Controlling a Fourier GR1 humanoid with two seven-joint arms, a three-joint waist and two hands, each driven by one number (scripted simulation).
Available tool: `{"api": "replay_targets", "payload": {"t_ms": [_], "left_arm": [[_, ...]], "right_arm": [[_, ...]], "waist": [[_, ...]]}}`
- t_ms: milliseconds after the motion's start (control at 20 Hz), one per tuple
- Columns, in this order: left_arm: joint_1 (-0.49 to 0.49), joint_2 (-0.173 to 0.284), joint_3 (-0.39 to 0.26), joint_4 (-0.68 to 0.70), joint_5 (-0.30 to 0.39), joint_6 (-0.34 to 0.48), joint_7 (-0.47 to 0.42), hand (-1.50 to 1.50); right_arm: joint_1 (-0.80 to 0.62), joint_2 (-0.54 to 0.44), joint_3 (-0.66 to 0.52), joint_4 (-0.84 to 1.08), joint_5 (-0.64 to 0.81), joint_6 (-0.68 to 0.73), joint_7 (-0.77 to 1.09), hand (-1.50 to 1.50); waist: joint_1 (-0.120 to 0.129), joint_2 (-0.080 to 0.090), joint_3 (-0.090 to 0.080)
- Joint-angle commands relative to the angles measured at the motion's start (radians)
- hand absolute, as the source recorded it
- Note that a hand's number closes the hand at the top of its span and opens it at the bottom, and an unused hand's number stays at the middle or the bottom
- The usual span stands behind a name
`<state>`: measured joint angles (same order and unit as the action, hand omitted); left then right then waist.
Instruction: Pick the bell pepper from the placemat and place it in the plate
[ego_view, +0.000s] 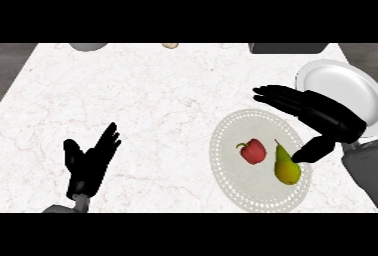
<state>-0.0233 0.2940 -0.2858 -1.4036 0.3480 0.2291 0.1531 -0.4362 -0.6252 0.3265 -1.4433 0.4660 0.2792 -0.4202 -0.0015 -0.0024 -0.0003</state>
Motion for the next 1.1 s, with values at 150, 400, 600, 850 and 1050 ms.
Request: {"api": "replay_targets", "payload": {"t_ms": [150,400,600,850,1050], "left_arm": [[0.04,-0.006,0.013,-0.017,-0.04,-0.034,-0.017,0.0],[0.012,-0.027,0.063,-0.042,-0.055,-0.026,0.061,0.0],[0.019,-0.054,0.077,0.027,-0.085,-0.081,0.005,0.0],[0.036,-0.052,0.11,0.027,-0.09,-0.111,-0.021,0.0],[0.035,-0.063,0.118,-0.016,-0.099,-0.116,0.021,0.0]], "right_arm": [[0.059,0.094,0.065,-0.049,0.179,-0.011,0.13,-1.5],[0.125,0.107,0.018,-0.096,0.207,0.076,0.111,-1.5],[0.173,0.167,0.0,-0.046,0.271,0.022,0.042,-1.5],[0.152,0.218,0.024,-0.012,0.394,-0.026,0.068,-1.5],[0.127,0.233,-0.028,0.028,0.435,-0.042,0.069,-1.5]], "waist": [[0.004,0.002,0.0],[0.002,0.002,0.0],[0.003,0.002,0.0],[0.005,0.003,0.0],[0.006,0.003,0.0]]}}
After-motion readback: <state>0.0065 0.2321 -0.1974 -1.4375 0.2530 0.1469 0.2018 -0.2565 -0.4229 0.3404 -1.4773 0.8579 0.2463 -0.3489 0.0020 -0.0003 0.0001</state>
